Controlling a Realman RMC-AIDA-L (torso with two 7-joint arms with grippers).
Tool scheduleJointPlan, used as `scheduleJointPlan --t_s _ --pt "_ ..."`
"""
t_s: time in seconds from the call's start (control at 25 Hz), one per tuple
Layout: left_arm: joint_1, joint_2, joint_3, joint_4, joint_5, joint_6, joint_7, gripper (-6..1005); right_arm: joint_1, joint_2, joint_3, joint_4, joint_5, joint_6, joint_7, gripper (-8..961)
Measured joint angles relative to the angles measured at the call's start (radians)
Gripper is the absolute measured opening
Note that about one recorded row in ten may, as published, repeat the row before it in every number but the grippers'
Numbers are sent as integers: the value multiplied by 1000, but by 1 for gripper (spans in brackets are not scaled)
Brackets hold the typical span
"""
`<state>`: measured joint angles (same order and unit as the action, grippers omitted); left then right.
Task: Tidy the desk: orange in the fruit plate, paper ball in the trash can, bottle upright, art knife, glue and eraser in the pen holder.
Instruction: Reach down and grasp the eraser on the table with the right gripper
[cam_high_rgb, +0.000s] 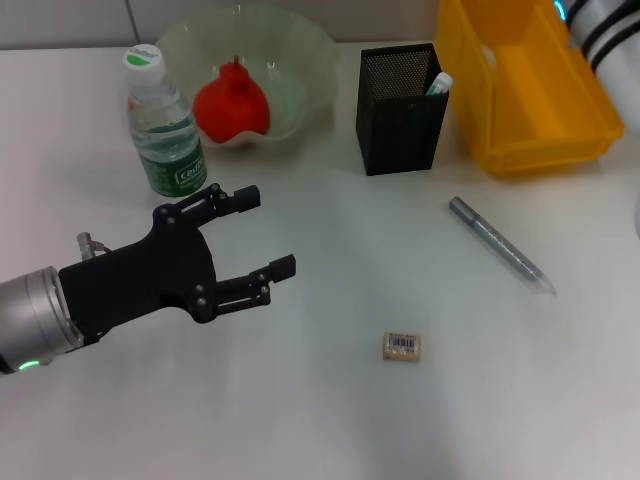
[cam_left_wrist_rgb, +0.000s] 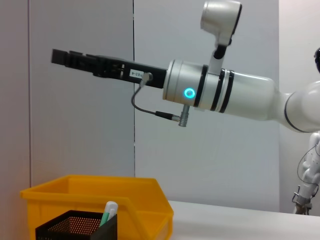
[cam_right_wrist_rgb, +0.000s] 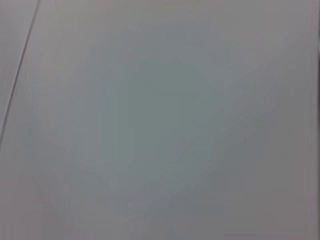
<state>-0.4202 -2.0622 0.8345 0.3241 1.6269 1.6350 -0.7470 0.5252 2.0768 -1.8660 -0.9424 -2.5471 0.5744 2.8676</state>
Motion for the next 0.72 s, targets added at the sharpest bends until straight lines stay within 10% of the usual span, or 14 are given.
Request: scheduleJointPlan --t_s 0.4,0.72 --pt "0 15 0 11 3 26 -15 838 -59 -2 -44 -341 144 -442 83 651" --pt "3 31 -20 13 1 32 -29 838 -83 -23 176 -642 293 -1084 11 651"
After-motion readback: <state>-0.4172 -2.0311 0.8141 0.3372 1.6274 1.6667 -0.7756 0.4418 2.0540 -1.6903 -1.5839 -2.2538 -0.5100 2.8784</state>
